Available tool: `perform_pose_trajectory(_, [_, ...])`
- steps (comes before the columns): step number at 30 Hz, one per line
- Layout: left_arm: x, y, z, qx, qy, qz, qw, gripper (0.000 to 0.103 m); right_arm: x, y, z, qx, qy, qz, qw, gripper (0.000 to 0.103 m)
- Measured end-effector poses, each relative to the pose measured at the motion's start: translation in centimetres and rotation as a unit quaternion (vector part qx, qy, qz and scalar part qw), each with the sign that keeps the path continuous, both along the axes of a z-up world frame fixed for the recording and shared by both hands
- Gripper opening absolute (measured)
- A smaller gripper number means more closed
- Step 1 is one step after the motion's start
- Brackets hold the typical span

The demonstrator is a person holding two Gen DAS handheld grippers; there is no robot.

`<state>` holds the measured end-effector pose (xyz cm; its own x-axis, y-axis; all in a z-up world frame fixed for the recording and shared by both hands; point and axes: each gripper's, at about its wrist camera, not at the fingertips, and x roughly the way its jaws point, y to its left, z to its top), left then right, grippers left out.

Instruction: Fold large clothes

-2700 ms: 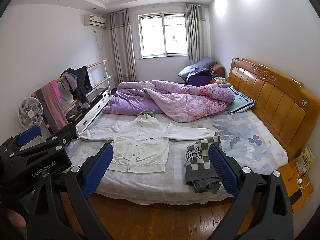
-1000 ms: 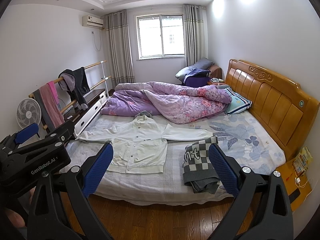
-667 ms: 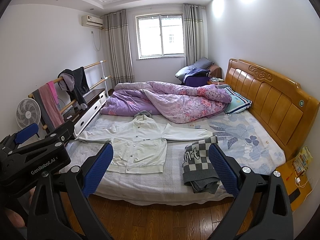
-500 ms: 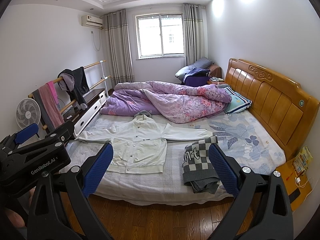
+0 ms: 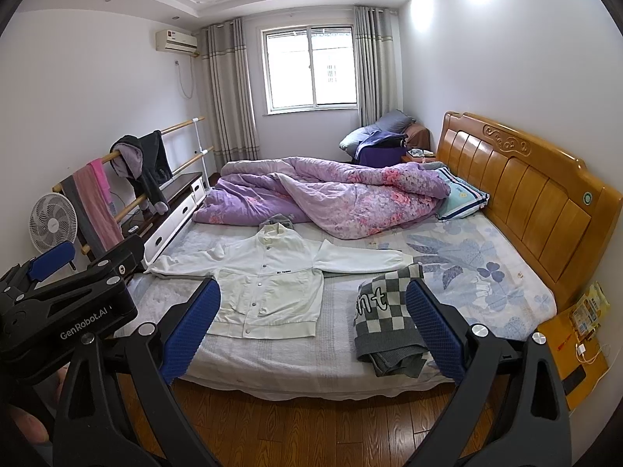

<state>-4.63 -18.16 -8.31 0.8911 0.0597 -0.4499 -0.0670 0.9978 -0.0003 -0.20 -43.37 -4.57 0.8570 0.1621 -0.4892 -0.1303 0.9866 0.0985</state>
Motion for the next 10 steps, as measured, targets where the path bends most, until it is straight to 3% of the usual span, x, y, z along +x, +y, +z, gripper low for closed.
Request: perform_pose_trajectory(10, [0.46,0.48,-0.32,0.000,0.004,-0.001,1.0000,0.097,-0.04,0.17,-0.06,-0.001,0.002,-0.002,1.000,0.093])
